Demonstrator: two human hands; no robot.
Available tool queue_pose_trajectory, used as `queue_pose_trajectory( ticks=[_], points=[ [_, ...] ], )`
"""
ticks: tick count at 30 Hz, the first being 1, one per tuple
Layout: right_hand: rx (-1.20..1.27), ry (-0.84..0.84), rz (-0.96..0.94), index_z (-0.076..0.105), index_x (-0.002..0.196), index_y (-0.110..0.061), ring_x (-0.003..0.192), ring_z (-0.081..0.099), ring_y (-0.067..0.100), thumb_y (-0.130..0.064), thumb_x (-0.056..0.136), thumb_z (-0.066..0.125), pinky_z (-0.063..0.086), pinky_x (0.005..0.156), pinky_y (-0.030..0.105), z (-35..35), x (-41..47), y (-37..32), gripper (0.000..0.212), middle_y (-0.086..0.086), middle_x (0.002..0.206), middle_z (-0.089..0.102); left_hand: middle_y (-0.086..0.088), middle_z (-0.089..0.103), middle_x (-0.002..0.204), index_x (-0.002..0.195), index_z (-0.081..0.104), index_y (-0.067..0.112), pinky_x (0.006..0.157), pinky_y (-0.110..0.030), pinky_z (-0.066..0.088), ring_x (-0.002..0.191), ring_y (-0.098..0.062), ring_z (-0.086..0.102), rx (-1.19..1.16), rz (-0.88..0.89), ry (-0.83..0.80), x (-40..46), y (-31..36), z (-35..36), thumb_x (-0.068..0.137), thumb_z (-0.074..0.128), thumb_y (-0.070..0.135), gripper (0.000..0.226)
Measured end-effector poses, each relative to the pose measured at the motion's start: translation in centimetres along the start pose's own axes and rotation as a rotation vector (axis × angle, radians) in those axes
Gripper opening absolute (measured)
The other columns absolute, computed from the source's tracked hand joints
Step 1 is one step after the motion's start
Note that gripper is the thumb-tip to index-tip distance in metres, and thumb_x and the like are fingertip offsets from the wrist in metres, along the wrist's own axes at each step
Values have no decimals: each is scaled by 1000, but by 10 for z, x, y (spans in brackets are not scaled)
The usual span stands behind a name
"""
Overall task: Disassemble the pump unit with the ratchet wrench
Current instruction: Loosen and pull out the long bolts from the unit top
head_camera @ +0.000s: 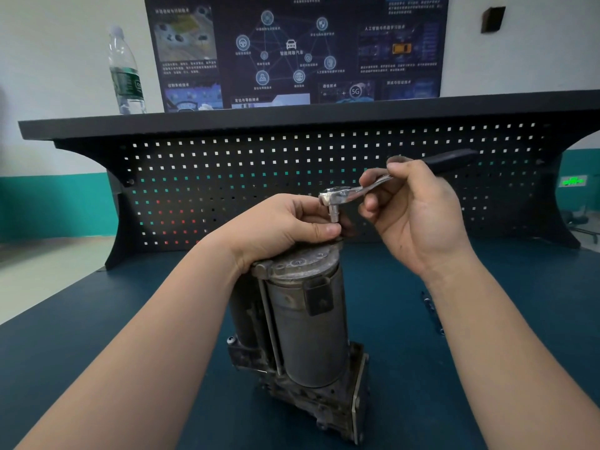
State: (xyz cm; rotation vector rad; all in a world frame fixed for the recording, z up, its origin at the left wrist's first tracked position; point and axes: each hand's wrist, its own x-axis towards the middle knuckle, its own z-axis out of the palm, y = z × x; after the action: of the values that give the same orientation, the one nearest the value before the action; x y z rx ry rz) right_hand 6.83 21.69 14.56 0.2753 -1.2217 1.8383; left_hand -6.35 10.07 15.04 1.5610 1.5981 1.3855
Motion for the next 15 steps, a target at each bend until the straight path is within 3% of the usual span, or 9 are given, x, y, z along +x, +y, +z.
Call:
queue_pose_trajectory(
  ticks=[2, 7, 11, 13, 15],
  points=[
    [13, 23, 32, 51, 73, -14, 46, 51, 14, -8, 97, 39, 43, 47, 22, 1, 1, 0, 27, 7, 65, 66, -2, 74, 102, 105, 72, 11, 82, -18, 51, 92, -9, 67, 25, 10, 10, -1, 1, 0, 69, 71, 20, 37],
    [133, 85, 95, 50, 67, -12, 44, 49, 13, -7, 95, 39, 41, 44, 21, -1, 4, 5, 30, 8, 64, 64, 7, 73, 83, 94, 77, 26, 69, -14, 50, 78, -4, 67, -35, 20, 14, -6, 4, -1, 70, 72, 33, 27],
    [96, 114, 122, 47, 78, -10, 43, 46, 13, -12, 97, 40, 37, 44, 20, -4, 8, 7, 21, 5, 65, 66, -2, 76, 94, 90, 78, 17, 79, -17, 52, 90, -10, 70, 18, 3, 50, -4, 5, 3, 72, 66, 36, 28],
    [48, 180, -78, 48, 79, -13, 42, 47, 14, -14, 99, 42, 36, 43, 20, 0, 4, 18, 21, 4, 63, 66, 1, 76, 91, 86, 78, 21, 76, -16, 52, 85, -8, 69, 60, -10, 73, -4, 6, 5, 70, 66, 40, 28],
    [-159, 167, -529, 43, 88, -17, 44, 52, 15, -19, 101, 42, 40, 46, 22, 9, -8, 30, 13, 6, 64, 65, 4, 76, 87, 83, 79, 28, 75, -17, 51, 81, -6, 68, 78, -9, 69, -3, 6, 4, 67, 67, 42, 24]
  ],
)
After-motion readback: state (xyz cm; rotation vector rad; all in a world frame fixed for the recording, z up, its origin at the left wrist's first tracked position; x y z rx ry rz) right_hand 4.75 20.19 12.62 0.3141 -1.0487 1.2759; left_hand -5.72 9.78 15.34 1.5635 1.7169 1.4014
